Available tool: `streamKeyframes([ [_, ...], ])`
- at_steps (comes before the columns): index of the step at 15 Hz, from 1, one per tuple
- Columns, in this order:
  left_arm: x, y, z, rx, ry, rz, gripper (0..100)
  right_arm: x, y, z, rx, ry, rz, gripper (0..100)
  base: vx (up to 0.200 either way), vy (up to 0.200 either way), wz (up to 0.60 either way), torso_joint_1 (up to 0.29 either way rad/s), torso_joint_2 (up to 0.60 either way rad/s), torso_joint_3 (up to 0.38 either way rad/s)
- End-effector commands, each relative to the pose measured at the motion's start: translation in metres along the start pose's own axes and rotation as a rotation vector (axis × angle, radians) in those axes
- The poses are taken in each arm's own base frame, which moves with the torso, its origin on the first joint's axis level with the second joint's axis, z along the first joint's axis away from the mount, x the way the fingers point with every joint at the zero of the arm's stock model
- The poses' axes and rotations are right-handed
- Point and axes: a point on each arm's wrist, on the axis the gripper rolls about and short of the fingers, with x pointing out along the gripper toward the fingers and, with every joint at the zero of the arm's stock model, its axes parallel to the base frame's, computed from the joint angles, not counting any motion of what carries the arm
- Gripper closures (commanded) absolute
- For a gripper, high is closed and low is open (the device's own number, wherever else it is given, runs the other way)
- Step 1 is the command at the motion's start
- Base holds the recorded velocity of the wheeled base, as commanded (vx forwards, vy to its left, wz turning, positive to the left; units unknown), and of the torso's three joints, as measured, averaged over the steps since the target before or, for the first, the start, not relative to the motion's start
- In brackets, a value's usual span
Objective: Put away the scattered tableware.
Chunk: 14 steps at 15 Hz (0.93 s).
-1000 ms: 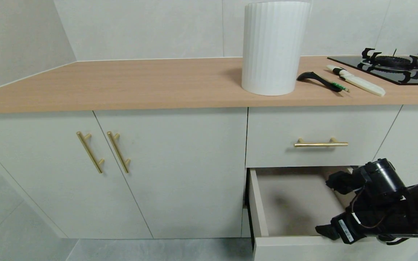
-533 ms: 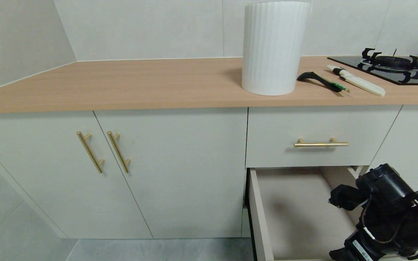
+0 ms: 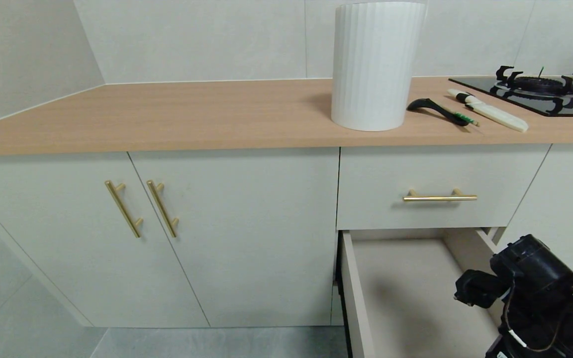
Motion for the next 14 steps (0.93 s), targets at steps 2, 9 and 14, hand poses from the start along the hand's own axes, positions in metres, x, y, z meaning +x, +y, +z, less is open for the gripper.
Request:
streamKeyframes([
  [2, 0.000, 0.000, 0.000, 0.000, 0.002, 0.000, 0, 0.000, 0.000, 0.000, -0.004, -0.002, -0.002, 0, 0.000, 0.000, 0.00, 0.000, 0.00, 0.000],
  [9, 0.000, 0.000, 0.000, 0.000, 0.002, 0.000, 0, -0.023, -0.023, 0.041, 0.373, -0.284, -0.041, 0, 0.000, 0.000, 0.00, 0.000, 0.00, 0.000],
  [14, 0.000, 0.000, 0.000, 0.000, 0.002, 0.000, 0, -0.031, -0.032, 0.044, 0.407, -0.373, -0.066, 0, 0.000, 0.000, 0.00, 0.000, 0.00, 0.000],
])
